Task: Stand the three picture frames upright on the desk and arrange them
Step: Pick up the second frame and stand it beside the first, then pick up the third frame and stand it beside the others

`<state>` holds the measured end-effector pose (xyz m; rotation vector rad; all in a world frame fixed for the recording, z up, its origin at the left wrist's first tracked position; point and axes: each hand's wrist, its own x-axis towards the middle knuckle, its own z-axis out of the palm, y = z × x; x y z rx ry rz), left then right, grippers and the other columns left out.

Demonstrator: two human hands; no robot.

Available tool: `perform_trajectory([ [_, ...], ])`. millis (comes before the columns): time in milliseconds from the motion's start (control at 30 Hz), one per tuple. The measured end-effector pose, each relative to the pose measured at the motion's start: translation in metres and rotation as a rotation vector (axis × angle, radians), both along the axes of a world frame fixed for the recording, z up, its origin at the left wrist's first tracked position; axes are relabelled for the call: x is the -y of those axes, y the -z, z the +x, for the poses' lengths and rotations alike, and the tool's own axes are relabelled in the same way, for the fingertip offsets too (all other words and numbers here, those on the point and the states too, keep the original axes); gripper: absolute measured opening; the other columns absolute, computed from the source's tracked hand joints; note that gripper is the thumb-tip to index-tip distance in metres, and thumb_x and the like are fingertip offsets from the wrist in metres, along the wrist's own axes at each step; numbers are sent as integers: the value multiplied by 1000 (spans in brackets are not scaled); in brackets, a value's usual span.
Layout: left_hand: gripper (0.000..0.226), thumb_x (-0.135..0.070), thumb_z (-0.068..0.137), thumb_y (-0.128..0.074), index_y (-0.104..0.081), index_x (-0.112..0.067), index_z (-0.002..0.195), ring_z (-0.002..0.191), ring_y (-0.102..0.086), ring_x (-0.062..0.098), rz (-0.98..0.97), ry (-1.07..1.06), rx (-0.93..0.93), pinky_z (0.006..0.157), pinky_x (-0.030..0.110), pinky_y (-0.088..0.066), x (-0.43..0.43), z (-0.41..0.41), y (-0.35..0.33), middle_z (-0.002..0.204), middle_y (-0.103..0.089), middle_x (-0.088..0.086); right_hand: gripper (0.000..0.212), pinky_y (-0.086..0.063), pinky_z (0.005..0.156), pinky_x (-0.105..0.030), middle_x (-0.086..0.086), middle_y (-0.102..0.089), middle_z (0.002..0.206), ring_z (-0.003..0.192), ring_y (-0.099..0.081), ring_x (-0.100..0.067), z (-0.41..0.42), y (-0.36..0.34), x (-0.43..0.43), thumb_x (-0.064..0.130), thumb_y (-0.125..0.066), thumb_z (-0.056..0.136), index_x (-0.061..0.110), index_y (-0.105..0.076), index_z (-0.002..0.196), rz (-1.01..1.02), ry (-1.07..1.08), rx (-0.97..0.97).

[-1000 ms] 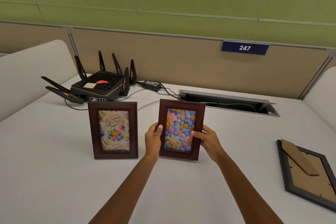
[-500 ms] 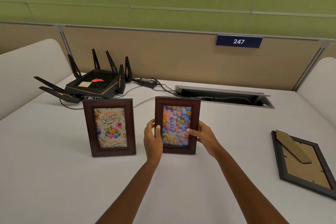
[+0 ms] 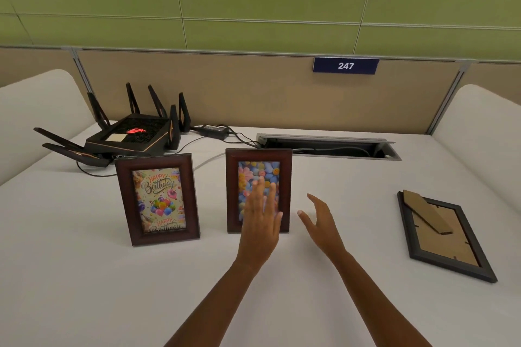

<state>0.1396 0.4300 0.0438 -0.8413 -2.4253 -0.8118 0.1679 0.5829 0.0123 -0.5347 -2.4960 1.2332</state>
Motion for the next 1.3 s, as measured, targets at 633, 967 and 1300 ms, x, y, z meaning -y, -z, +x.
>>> perform_trajectory([
  [633,59,-42,97,-13,-9,-10,146,146,2,23,-484,362,487,120,37,-2,-119,50,38,158,-3,9,104,-12,114,-56,-13,-17,155,144,-9,-30,116,9,-100,63,29,66,15,-25,142,658,268,377],
  [967,59,-39,98,-23,-7,-7,146,146,-1,23,-498,506,656,119,38,-3,-187,82,40,158,-5,11,48,-13,112,-57,-13,-20,153,144,-9,-28,172,10,-158,35,-33,95,14,-28,139,536,532,491],
  [1300,61,-44,96,-26,-26,-2,141,146,2,27,-430,544,771,119,41,-5,-227,102,36,157,-8,16,47,-39,99,-42,-26,-50,122,116,-45,-34,187,2,-182,28,-38,95,6,-33,136,233,676,359],
])
